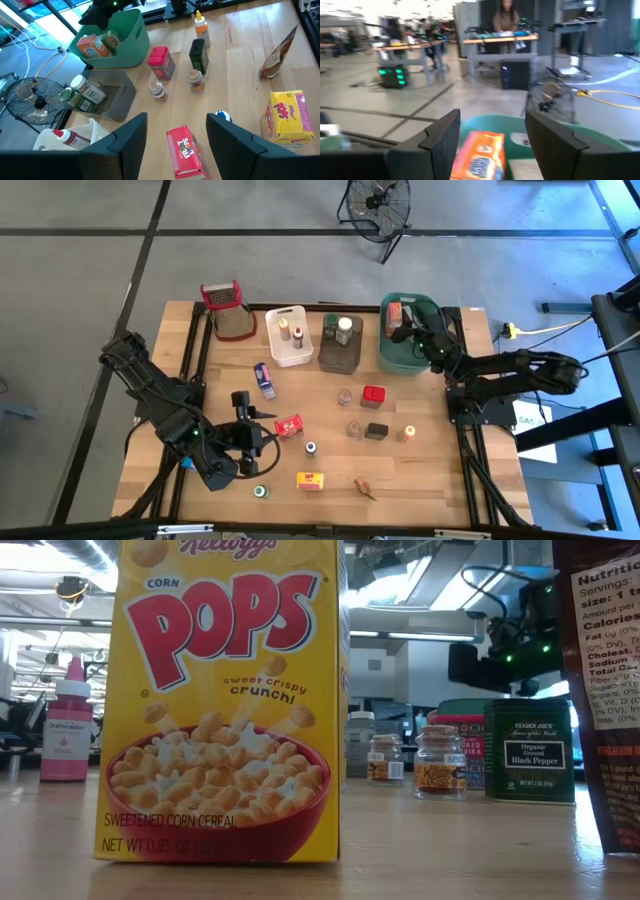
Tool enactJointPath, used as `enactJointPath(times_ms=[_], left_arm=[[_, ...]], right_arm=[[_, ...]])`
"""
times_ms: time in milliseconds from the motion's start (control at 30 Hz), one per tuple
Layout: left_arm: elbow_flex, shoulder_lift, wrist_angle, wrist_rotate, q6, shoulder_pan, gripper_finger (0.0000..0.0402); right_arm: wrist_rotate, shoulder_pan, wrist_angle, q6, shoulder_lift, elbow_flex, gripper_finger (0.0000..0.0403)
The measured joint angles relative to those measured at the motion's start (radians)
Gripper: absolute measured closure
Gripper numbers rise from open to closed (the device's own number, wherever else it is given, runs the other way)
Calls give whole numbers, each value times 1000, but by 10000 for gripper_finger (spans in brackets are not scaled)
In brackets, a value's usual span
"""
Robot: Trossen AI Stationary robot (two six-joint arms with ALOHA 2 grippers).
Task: Pick & Place Kitchen Items
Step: Put the green cereal box into the green bin
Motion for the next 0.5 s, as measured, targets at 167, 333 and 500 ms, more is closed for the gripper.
enactJointPath(times_ms=[167,333,500], left_arm=[[0,0,0,2,0,0,203],[0,0,-12,2,0,0,203],[0,0,-22,2,0,0,203]], right_arm=[[-64,0,-260,31,-155,38,176],[-143,-21,-980,167,-298,264,176],[-248,-63,-1542,282,-302,571,176]])
